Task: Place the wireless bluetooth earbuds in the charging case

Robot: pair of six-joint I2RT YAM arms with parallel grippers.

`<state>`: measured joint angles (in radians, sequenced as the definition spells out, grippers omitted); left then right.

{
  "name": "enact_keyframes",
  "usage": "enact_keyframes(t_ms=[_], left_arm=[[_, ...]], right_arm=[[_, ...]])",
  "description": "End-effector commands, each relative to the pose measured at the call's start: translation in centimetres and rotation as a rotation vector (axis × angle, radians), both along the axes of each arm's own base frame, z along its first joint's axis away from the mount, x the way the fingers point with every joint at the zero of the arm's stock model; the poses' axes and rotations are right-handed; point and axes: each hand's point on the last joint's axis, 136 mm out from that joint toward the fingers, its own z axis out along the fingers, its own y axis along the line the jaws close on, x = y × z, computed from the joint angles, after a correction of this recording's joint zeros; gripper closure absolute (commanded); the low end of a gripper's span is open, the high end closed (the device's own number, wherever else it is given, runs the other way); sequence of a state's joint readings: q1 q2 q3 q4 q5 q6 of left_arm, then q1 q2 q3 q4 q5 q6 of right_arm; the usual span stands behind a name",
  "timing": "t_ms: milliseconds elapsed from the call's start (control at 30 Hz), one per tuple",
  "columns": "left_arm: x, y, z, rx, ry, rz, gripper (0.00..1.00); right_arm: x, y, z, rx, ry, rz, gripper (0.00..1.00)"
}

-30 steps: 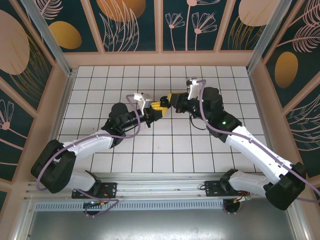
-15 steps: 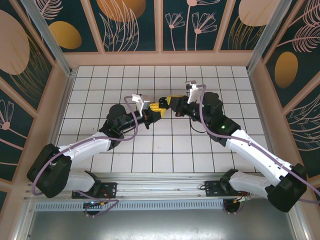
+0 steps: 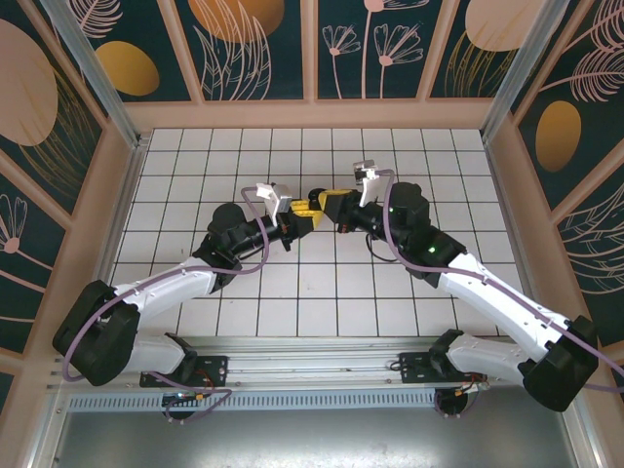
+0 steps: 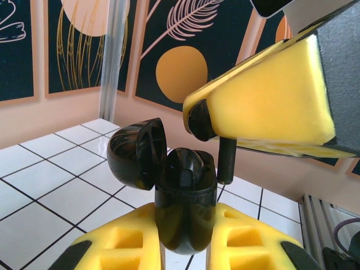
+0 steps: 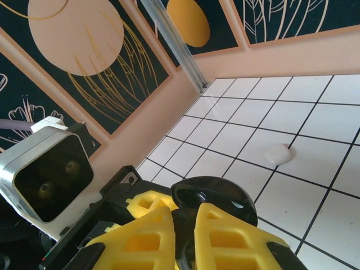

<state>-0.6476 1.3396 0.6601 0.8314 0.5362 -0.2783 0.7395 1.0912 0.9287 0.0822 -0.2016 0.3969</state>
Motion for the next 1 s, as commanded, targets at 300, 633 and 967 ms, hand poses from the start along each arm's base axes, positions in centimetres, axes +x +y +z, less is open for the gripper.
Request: enact_keyframes(t_ms=[300,633,967], left_arm=[[-0.3,0.0,0.6,-0.032,-0.008,-0.011,0.99],[-0.4,-0.3,1.0,-0.04,-0.014,-0.03,0.99],[-0.5,-0.2,1.2,-0.042,-0.021,-0.024,0.99]], right_arm=[[0.9,-0.8,2.9,0.012,-0.072,-0.075,0.89],[1.4,-0.2,2.1,-0.006,-0.054,-0.066,0.89],[1.0,0.2,0.0,-0.01,-0.018,-0.038,0.9]])
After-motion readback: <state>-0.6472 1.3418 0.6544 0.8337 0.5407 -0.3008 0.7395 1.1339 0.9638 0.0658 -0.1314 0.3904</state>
